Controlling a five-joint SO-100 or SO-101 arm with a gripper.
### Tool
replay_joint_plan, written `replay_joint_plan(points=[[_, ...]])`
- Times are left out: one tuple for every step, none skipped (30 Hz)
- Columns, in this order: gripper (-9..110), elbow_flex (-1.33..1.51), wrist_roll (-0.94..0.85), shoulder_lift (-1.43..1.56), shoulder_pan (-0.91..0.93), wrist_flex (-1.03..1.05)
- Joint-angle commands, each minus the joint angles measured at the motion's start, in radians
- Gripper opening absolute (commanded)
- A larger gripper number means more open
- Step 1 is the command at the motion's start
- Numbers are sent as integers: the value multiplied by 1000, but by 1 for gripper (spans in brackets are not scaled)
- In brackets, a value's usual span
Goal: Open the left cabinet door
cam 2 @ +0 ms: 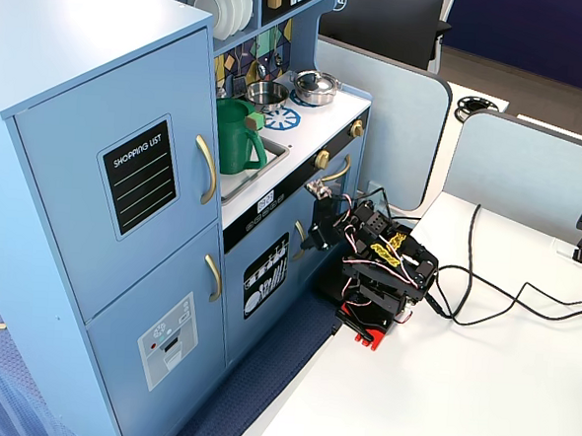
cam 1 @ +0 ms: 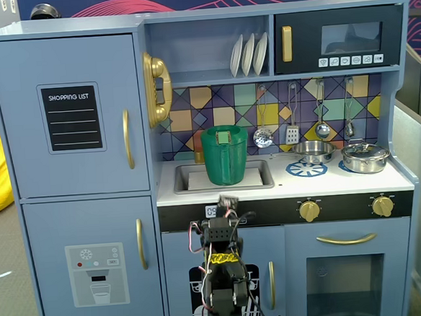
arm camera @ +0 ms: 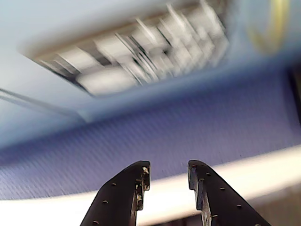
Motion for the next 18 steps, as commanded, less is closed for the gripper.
replay_joint_plan(points=[[0, -213, -34, -64, -60, -77], [0, -250, -51, -75, -72, -94], [0, -285, -75, -87, -83, -110], [0, -324, -97, -97, -91, -135], [0, -357, -127, -104, -100, -161], [0, -388, -161, -107, -106, -195], [0, -416, -193, -112, -117, -235], [1, -434, -224, -115, -127, -288], [1, -449, -249, -118, -141, -347], [1, -466, -282, -126, -160, -390], [2, -480, -302, -132, -184, -439], [2, -492, -308, -140, -210, -491], [2, -508, -316, -153, -236, -531], [2, -522, -331, -169, -261, -558], [2, -534, -337, -181, -284, -586], [2, -540, -342, -195, -302, -614], [2, -543, -359, -206, -319, -635], [2, -543, -373, -213, -336, -660]])
